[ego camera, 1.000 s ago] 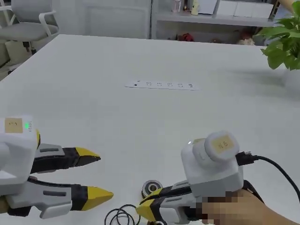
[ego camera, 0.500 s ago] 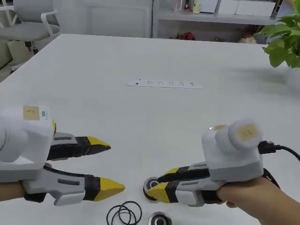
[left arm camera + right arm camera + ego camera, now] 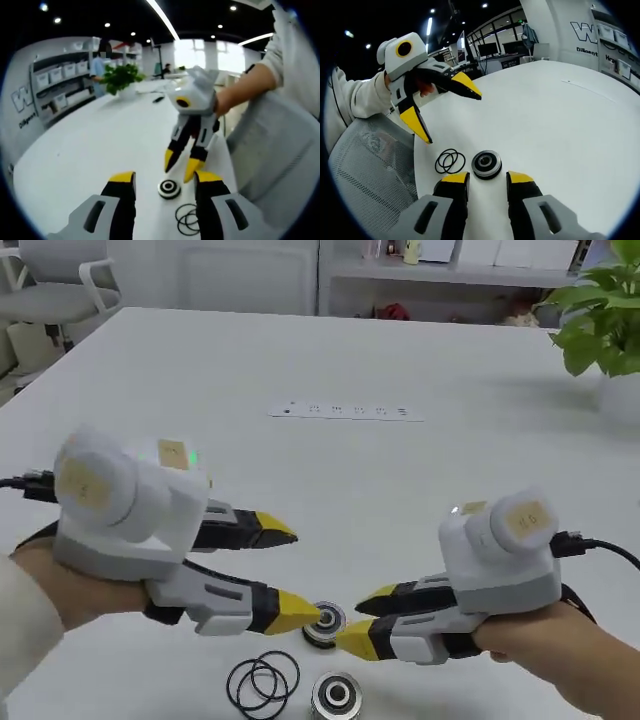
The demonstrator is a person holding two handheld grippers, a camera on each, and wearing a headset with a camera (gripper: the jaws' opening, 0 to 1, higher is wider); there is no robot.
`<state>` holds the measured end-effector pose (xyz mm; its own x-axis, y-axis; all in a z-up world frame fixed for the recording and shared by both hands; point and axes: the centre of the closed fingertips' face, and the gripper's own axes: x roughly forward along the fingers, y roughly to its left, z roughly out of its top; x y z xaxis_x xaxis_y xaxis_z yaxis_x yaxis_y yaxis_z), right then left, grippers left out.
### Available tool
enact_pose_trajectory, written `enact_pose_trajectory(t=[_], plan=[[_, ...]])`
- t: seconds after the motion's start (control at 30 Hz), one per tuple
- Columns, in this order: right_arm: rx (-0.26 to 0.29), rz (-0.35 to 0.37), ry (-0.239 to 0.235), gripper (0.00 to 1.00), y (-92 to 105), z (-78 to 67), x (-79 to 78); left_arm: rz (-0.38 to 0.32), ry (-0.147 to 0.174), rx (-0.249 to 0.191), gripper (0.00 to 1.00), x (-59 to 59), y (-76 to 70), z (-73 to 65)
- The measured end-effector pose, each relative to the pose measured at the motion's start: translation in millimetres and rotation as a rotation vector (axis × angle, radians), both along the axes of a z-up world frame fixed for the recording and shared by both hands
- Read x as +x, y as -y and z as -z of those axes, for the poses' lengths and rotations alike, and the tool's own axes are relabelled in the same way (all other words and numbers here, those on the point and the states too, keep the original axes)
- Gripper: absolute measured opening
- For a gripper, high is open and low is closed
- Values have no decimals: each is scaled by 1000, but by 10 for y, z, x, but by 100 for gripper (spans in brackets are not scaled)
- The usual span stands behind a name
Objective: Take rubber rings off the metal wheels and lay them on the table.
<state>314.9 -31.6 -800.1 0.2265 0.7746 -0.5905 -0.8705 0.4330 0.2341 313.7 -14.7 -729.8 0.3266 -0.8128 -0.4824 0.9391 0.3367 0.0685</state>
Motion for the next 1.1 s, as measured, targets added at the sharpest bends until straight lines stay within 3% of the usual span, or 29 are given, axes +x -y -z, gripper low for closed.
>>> enact_pose_trajectory(t=[0.2, 0.4, 0.6, 0.8, 0.9, 1.0, 1.1], plan=[[11, 4, -2, 25, -20, 0, 22, 27, -13, 37, 39, 23, 94, 209], [-1, -16, -6, 23, -51, 84, 7, -13, -27, 85, 30, 123, 39, 435], [-14, -33, 24, 20, -87, 113, 13, -26, -53, 69, 26, 117, 60, 515], [-30, -55, 55, 16, -86, 119, -10, -8, -49, 105, 19, 71, 105, 641], [-37, -53, 64, 9, -59, 128, -12, -16, -59, 95, 16, 67, 116, 626], [-45, -49, 84, 3, -43, 120, 13, -14, -42, 102, 15, 64, 125, 624], [-48, -55, 89, 1, -42, 121, 1, -20, -45, 101, 15, 66, 120, 626]])
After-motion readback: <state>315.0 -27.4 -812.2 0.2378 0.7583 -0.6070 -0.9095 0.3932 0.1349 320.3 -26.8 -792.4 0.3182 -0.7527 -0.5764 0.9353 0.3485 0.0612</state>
